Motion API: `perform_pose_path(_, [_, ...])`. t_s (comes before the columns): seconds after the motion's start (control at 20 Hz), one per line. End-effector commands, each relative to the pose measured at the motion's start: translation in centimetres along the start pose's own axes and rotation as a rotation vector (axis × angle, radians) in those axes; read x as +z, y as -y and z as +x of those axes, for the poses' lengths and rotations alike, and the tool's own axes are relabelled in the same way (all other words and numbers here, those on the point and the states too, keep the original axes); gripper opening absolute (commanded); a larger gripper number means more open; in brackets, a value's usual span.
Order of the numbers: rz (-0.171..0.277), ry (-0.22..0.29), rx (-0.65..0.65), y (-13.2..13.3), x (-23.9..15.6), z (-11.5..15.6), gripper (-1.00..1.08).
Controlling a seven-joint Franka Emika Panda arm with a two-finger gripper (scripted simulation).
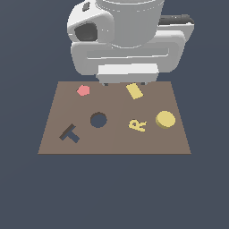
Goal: Insert a designated object into the corresponding slot on a board.
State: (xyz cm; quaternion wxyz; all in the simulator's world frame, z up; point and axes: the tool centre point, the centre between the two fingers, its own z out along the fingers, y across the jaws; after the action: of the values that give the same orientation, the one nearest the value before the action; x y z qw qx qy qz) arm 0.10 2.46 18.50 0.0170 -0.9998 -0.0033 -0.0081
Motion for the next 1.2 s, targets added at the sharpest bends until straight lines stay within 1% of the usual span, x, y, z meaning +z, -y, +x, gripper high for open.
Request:
perform_pose_path(0.0, [0.000,0.000,0.000,0.0,0.0,0.0,1.00])
perform_pose_path(0.3, [-0.001,0.000,0.013,0.6,0.5,0.0,1.00])
perform_pose_path(0.55, [-0.004,0.001,0.044,2.0,1.7,0.0,1.00])
perform_pose_path(0.85, [-0.011,0.002,0.105,4.7,4.1,0.2,1.00])
perform_pose_path(1.15, [-0.020,0.005,0.191,8.4,7.6,0.9,1.00])
